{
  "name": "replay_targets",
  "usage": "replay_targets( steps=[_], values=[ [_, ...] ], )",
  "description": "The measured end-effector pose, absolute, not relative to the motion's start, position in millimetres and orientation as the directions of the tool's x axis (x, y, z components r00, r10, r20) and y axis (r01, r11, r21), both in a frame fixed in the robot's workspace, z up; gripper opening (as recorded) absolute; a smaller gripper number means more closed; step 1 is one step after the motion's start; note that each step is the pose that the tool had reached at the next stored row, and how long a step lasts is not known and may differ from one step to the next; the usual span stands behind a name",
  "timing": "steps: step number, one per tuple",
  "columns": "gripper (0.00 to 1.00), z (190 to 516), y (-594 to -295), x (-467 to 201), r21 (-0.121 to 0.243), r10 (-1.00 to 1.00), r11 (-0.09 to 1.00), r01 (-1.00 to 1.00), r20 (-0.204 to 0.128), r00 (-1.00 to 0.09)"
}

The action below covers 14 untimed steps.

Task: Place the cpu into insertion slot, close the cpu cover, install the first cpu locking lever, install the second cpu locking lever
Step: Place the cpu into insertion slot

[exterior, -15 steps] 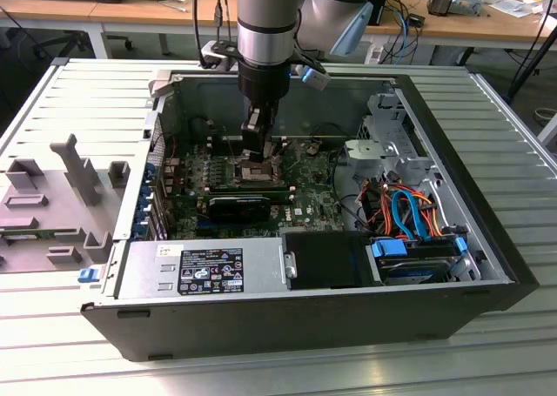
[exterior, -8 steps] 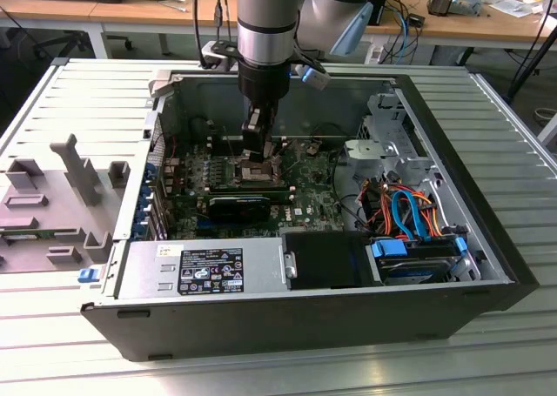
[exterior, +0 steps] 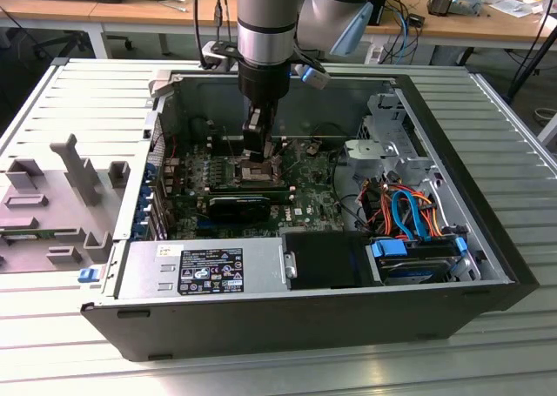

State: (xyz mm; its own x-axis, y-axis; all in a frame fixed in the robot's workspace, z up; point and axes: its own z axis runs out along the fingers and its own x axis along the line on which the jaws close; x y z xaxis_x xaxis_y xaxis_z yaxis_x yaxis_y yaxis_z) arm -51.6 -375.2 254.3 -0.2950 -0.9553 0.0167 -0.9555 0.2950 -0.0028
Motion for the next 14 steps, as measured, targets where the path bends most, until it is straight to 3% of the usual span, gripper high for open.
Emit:
replay_targets(
  steps=[14],
  values=[
    [0.54,254.3,-375.2,-51.6,-0.003,-0.961,0.278,-0.961,0.017,-0.278]
  ],
)
